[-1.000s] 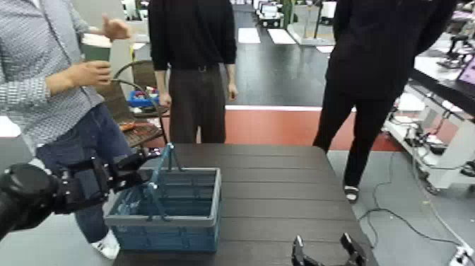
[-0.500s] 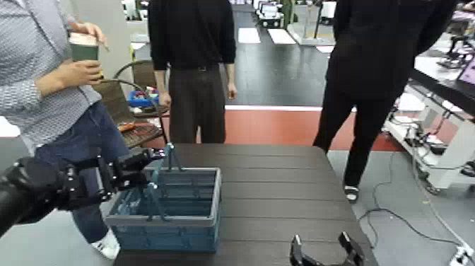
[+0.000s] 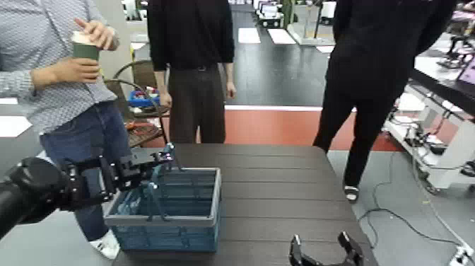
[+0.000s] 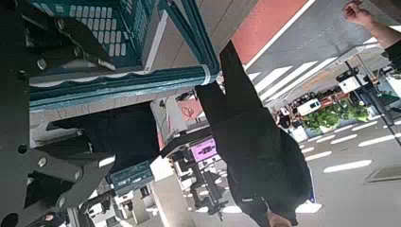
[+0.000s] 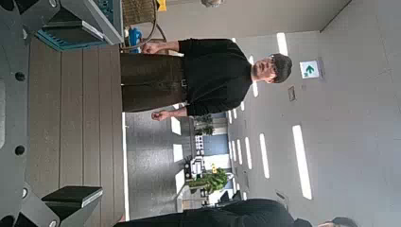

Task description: Grasp the handle of the crate.

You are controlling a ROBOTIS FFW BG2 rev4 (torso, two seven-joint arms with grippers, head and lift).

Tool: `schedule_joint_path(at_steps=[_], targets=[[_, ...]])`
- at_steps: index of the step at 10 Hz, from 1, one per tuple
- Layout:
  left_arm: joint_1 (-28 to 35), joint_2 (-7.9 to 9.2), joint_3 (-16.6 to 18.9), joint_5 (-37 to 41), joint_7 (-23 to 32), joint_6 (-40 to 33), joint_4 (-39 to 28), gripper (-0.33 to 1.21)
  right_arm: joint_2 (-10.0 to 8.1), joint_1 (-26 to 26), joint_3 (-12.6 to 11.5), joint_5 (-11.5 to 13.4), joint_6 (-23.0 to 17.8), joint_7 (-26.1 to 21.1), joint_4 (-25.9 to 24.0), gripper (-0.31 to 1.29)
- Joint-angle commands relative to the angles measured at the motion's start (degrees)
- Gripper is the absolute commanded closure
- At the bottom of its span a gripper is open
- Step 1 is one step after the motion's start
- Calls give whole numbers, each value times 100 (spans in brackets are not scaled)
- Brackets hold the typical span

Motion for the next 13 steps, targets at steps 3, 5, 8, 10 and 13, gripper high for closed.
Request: schedule_joint_path(at_steps=[3, 5, 8, 10, 13], targets=[[9, -12, -36, 0, -17, 38, 19, 119, 0, -9, 0, -18, -20, 0, 9, 15], [35, -29, -36, 0, -53, 38, 19, 119, -9, 0, -9, -53, -37, 0, 17, 15], [264, -38, 104, 0, -70, 117, -377, 119, -18, 27, -44, -70, -63, -9, 17, 15], [624, -12, 386, 0, -61, 276, -1001, 119, -9, 44, -79, -70, -81, -18, 9, 15], [1327, -91, 904, 62, -44, 293, -1950, 119, 0, 62, -105, -62, -90, -36, 9, 15]])
